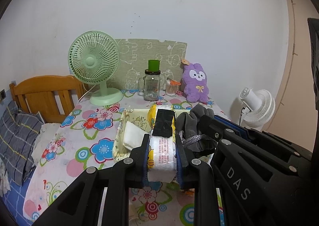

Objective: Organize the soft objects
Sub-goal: 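Lift the tissue packet with the left tool while the right tool carries the grey glove over the basket, then lower the tissue packet into the basket with the left tool while the right tool releases the glove there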

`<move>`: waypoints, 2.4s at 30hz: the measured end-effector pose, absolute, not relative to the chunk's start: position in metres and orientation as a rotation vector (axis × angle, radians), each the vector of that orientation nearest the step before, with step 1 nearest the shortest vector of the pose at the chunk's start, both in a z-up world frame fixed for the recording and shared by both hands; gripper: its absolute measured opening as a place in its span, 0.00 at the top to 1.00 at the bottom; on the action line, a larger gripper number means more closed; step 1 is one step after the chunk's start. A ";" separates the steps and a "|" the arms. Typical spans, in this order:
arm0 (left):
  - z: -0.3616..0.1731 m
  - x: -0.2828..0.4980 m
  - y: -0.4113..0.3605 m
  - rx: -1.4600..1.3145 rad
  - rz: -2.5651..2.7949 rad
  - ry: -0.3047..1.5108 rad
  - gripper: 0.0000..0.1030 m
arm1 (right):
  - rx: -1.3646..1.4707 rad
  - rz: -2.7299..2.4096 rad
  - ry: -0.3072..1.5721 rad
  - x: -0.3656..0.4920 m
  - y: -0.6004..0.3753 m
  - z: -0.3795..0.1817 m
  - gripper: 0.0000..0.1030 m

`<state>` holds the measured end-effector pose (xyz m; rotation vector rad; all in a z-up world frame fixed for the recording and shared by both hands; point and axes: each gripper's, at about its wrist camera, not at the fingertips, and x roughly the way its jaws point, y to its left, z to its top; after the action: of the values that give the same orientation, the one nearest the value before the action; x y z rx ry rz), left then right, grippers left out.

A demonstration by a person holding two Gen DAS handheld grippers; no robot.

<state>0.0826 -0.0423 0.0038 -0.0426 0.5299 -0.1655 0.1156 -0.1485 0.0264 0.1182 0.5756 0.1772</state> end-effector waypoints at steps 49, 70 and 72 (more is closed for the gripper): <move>-0.055 0.195 -0.043 -0.034 -0.052 0.678 0.49 | 0.140 0.213 0.709 0.249 -0.156 -0.048 0.88; -0.063 0.201 -0.038 -0.036 -0.055 0.709 0.19 | 0.129 0.228 0.711 0.254 -0.153 -0.057 0.28; -0.062 0.200 -0.037 -0.037 -0.058 0.705 0.17 | 0.123 0.223 0.707 0.252 -0.152 -0.054 0.23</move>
<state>0.1999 -0.0374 -0.0624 -0.0374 0.7055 -0.0579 0.2521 -0.1523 -0.0543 0.1235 0.7074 0.2232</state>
